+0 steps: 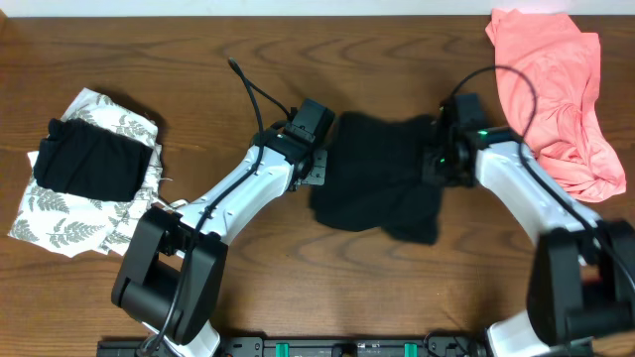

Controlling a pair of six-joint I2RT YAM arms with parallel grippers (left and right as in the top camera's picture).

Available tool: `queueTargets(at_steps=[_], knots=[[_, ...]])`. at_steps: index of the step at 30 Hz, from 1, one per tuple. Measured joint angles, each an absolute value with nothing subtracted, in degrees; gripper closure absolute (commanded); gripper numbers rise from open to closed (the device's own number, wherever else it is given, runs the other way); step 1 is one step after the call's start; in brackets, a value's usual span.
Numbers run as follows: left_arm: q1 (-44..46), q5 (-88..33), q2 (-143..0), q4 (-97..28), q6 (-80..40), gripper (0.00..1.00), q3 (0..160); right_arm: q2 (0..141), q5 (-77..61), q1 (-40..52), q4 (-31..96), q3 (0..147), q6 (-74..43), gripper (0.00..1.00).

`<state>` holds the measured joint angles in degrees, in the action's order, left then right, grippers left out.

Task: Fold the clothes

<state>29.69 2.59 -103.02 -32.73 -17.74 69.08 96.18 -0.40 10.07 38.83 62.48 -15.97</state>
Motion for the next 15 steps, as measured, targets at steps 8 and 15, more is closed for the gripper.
queueTargets(at_steps=[8, 15], knots=[[29.69, 1.56, -103.02, -31.92, -17.76, 0.93, 69.08, 86.96, 6.96, 10.31, 31.35, 62.48, -7.2, 0.98], [29.69, -5.08, -103.02, -26.98, -18.0, 0.93, 69.04, 87.44, 6.9, 11.38, 31.99, 62.48, -6.83, 0.99]])
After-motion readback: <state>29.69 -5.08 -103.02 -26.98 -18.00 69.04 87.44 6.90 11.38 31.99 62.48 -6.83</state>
